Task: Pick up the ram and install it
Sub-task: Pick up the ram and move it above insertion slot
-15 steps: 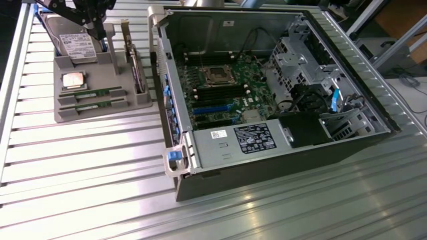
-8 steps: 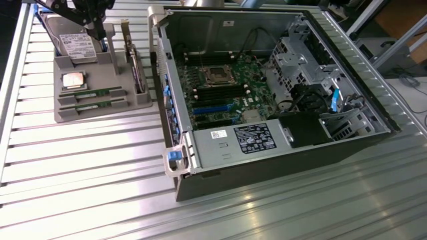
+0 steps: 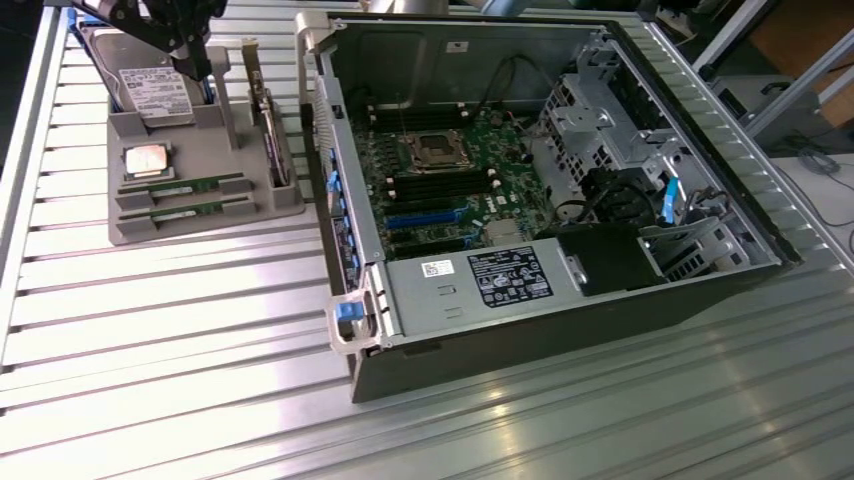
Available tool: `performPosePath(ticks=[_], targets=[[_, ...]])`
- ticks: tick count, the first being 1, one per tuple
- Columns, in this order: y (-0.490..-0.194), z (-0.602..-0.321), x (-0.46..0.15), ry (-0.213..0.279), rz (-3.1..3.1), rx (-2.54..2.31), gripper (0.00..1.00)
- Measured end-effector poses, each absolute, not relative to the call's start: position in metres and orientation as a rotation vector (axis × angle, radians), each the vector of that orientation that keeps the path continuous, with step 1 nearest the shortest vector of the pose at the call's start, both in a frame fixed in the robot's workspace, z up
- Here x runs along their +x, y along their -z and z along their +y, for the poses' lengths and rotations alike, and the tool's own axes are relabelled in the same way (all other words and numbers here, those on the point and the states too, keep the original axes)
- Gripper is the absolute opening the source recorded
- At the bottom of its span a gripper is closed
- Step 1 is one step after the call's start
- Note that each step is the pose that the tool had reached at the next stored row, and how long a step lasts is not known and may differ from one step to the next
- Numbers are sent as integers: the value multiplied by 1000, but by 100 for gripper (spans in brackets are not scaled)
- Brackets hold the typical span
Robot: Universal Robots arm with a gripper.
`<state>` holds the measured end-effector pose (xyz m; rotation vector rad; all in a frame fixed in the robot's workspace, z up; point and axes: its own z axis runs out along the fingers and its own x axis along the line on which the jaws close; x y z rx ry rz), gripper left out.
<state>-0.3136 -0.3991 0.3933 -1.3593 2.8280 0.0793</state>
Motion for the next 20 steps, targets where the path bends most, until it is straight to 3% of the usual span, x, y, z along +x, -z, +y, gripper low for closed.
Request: performPosePath(ticks=[20], targets=[[-393,-399,-314,-79,2732,-1550,10]])
